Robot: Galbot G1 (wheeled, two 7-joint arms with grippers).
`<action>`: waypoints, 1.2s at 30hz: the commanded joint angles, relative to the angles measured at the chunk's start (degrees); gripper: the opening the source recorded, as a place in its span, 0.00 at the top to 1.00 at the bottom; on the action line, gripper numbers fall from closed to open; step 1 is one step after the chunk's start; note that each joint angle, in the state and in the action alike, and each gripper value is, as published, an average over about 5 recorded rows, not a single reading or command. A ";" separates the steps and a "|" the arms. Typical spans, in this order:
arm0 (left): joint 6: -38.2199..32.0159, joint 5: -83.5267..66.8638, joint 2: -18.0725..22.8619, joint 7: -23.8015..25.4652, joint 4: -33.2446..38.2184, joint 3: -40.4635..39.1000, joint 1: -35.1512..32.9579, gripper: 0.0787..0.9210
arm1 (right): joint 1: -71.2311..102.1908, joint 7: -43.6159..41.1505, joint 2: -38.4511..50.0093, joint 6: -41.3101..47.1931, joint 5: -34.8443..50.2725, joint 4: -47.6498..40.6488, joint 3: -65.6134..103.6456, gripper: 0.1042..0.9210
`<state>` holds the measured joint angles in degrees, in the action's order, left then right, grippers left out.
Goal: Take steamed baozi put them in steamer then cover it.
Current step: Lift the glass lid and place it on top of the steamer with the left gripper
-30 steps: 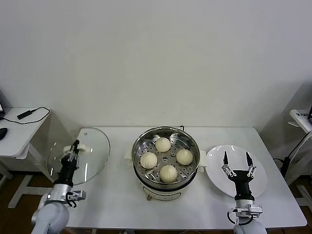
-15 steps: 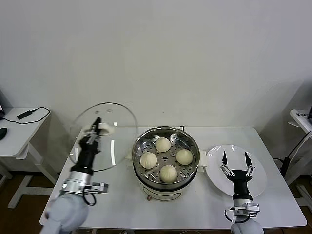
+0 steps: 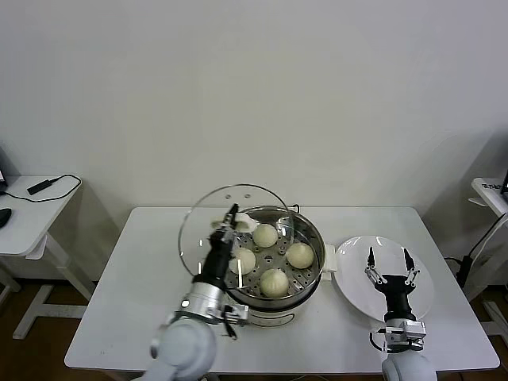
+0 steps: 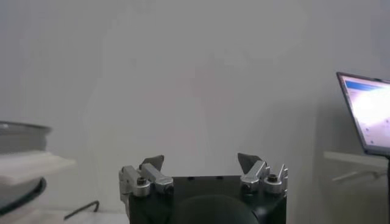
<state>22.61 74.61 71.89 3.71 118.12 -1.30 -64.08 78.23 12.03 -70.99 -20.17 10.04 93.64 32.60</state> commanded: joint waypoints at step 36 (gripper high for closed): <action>5.33 14.51 12.11 9.65 -13.84 -8.62 5.94 0.87 | -1.30 0.86 -1.42 4.05 -0.80 -2.18 1.75 0.12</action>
<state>28.05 87.60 83.47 12.47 105.12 -10.05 -58.19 76.98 12.81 -72.43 -16.20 9.23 91.39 34.27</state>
